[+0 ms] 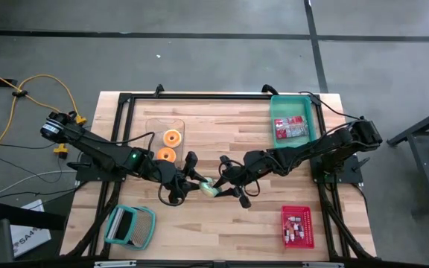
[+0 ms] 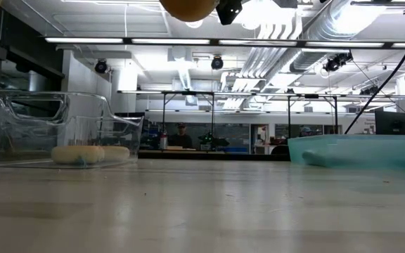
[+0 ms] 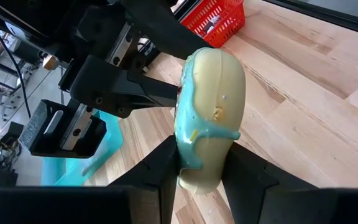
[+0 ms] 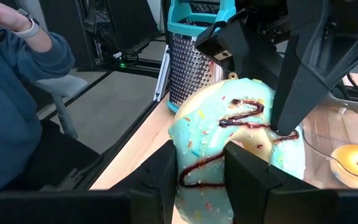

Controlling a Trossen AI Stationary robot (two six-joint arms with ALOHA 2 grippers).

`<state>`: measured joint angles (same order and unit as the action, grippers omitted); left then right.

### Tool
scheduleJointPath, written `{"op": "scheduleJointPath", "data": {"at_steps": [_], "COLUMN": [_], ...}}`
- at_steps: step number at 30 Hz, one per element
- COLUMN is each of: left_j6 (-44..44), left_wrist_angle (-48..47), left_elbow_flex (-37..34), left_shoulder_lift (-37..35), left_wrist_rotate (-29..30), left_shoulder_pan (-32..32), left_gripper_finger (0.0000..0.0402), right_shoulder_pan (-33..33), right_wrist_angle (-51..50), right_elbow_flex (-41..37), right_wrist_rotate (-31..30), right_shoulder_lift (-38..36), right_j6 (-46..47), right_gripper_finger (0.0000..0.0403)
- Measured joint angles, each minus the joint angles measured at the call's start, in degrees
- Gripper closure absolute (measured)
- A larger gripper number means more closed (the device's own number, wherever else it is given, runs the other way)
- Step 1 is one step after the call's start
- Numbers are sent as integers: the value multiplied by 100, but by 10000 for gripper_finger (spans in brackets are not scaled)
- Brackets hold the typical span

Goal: Pick & Place Food Item
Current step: Put the light blue doughnut into the transparent bin

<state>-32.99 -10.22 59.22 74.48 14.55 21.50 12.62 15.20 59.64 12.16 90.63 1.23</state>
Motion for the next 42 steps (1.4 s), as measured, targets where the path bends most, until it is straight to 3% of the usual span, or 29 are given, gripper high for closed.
{"op": "scheduleJointPath", "data": {"at_steps": [11, 21, 29, 42], "left_j6": [26, 34, 46, 132], "left_wrist_angle": [-2, -15, -15, -50], "left_elbow_flex": [0, 0, 0, -2], "left_shoulder_lift": [0, 0, 0, 2], "left_wrist_rotate": [3, 4, 4, 4], "left_shoulder_pan": [2, 2, 2, 6], "left_gripper_finger": [297, 297, 297, 297], "right_shoulder_pan": [0, 0, -2, -376], "right_wrist_angle": [2, 4, -93, -1812], "right_elbow_flex": [0, 0, 2, 10], "right_wrist_rotate": [1, 0, -2, 21], "right_shoulder_lift": [0, 0, -15, -1295], "right_j6": [0, 58, 63, 113], "right_gripper_finger": [290, 212, 186, 179]}}
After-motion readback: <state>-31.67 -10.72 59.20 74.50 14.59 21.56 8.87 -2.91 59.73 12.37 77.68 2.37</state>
